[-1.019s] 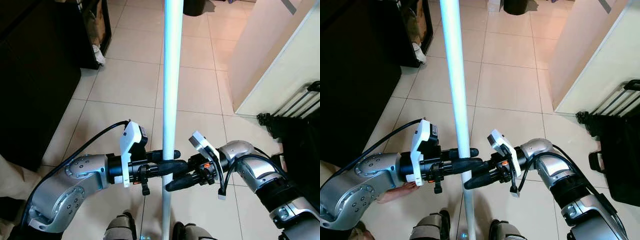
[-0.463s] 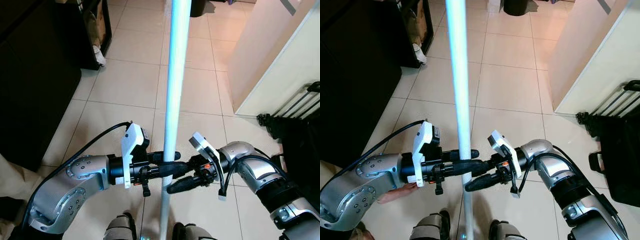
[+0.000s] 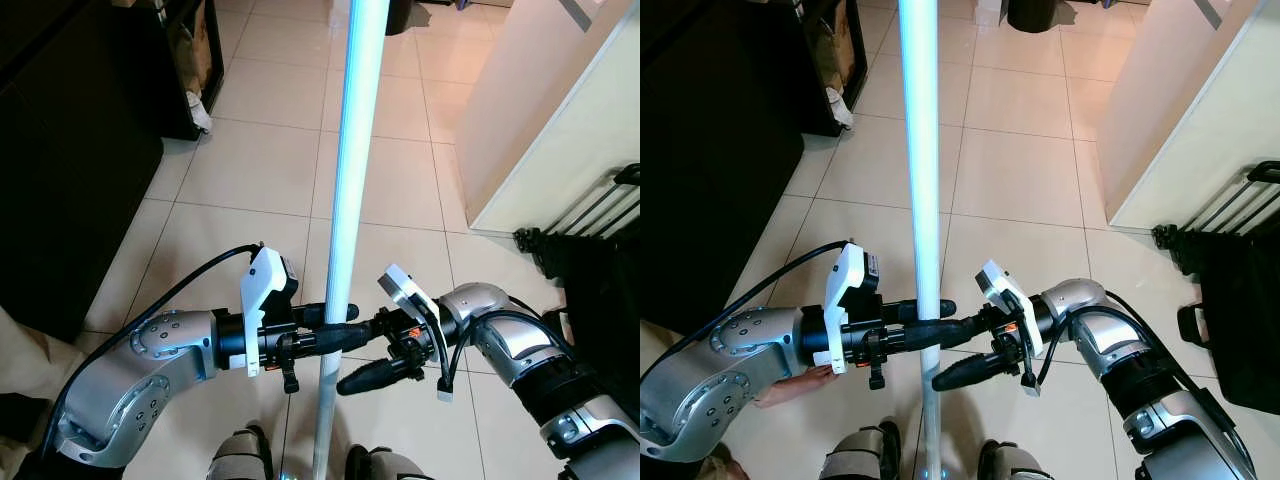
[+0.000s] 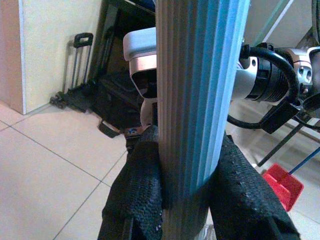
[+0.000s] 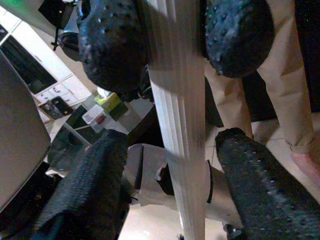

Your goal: Sweep floor

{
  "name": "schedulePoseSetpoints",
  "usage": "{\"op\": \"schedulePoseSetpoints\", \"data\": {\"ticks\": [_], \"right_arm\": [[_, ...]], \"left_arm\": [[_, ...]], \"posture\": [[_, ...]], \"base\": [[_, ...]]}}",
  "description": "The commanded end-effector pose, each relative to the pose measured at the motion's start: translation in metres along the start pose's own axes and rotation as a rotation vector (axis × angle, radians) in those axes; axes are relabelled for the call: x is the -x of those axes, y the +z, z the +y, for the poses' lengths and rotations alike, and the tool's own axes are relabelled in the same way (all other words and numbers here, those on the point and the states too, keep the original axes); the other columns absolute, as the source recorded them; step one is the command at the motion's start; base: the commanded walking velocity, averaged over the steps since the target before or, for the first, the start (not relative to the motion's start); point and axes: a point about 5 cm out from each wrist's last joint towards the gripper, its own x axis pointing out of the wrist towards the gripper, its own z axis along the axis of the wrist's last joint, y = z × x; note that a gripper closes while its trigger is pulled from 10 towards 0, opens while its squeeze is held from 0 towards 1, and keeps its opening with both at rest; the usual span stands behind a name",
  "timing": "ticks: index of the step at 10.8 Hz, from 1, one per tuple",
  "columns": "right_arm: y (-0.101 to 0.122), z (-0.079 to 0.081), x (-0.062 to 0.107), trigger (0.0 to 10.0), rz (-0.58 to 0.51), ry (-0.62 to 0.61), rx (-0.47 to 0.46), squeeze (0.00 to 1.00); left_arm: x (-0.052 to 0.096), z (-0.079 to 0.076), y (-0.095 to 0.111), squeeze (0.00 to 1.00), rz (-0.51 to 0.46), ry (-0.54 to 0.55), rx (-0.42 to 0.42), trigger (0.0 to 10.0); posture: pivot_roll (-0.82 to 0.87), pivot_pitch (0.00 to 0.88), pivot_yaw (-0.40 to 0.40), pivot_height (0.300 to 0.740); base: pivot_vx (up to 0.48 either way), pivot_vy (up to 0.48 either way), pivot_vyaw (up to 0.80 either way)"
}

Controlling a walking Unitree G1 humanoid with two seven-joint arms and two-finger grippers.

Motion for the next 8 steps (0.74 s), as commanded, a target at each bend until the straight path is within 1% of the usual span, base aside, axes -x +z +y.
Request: {"op": "schedulePoseSetpoints", "data": {"ticks": [1, 8], "right_arm": [[-0.0024, 0.0019, 0.0004, 10.0, -0.008, 0.017, -0.006, 1.00], [-0.0020, 0.0003, 0.0002, 10.0, -0.014, 0.009, -0.004, 1.00]], "left_arm": [[-0.0007, -0.0020, 0.0006, 0.00, -0.003, -0.009, -0.006, 10.0], [0.0006, -0.0009, 0.0017, 0.00, -0.004, -0.002, -0.008, 10.0]], "posture": [[0.11, 0.173, -0.060, 0.740], [0.11, 0.177, -0.060, 0.740]], "base": [[0.000, 0.000, 0.00], [0.000, 0.000, 0.00]]}}
